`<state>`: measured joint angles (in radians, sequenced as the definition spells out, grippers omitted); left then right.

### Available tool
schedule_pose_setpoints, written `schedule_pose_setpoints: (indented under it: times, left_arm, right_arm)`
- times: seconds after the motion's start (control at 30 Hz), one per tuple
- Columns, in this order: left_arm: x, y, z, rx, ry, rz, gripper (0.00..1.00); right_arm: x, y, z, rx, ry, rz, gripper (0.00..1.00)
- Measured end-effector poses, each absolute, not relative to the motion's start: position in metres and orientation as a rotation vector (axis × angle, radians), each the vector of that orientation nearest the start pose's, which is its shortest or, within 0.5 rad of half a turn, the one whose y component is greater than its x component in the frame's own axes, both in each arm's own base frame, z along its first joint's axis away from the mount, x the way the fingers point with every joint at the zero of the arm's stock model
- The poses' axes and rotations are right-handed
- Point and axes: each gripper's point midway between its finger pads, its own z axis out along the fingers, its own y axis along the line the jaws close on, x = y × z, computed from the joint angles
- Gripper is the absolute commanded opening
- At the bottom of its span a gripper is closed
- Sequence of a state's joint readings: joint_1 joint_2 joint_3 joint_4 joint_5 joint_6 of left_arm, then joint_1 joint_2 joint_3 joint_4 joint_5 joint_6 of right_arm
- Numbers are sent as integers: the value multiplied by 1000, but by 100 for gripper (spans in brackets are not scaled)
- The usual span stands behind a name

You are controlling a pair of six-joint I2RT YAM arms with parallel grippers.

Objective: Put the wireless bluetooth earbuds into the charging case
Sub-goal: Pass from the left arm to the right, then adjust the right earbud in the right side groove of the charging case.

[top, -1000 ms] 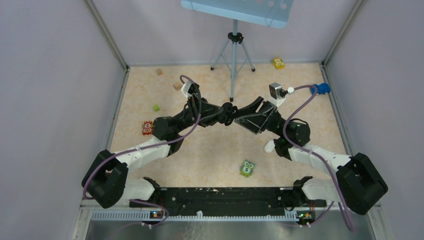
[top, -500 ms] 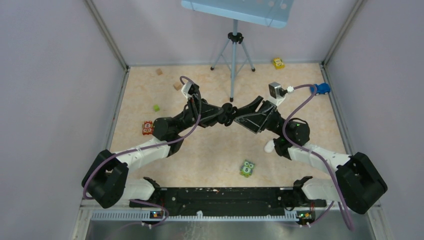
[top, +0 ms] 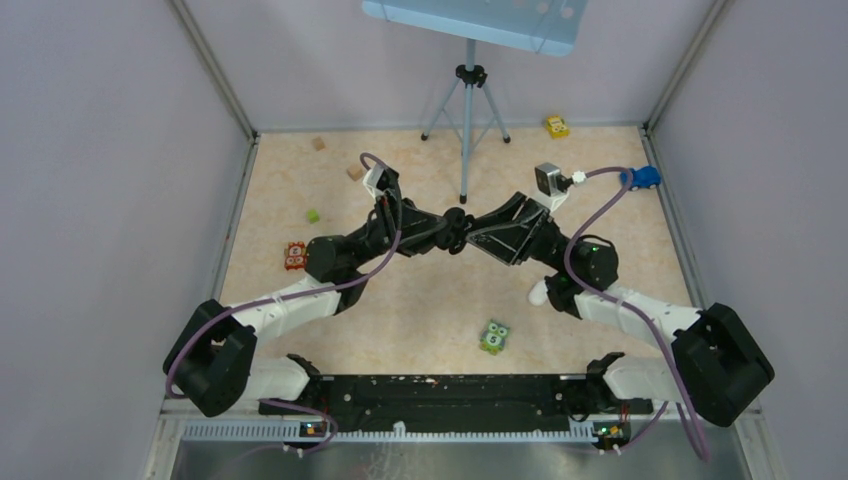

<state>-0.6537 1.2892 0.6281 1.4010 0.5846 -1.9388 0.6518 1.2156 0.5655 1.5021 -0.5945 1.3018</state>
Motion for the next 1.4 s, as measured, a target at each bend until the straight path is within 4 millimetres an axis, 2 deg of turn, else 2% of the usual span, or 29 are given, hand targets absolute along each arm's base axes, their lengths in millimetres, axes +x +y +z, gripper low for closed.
schedule_pose_setpoints:
  times: [0.2, 0.27, 0.37, 0.7, 0.83, 0.97, 1.17, 1.27, 1.4]
  left_arm:
    - [169, -293, 410, -55, 1356, -2551, 0]
    - [170, -293, 410, -58, 1355, -2550, 7]
    - [169, -292, 409, -59, 1350, -2550, 18]
    - [170, -286, 406, -87, 1296, -2549, 71]
    - [170, -282, 401, -89, 1268, -2526, 84]
    - [176, -277, 375, -140, 1310, -2477, 92]
    - [189, -263, 301, -336, 1528, -2354, 99]
    - [183, -249, 268, -415, 1612, -2278, 99]
    - [179, -248, 247, -371, 1725, -2139, 99]
  right_arm:
    - [158, 286, 400, -377, 1027, 2009, 29]
    - [159, 286, 400, -375, 1028, 2010, 27]
    - [159, 286, 399, -374, 1032, 2013, 12]
    - [162, 289, 392, -352, 1071, 2024, 7]
    - [166, 288, 380, -307, 1106, 2019, 2]
    - [174, 288, 356, -247, 1192, 2020, 1]
    - [185, 277, 318, -124, 1292, 1987, 0]
    - [191, 269, 294, -47, 1357, 1958, 0]
    - [191, 264, 276, -10, 1404, 1941, 0]
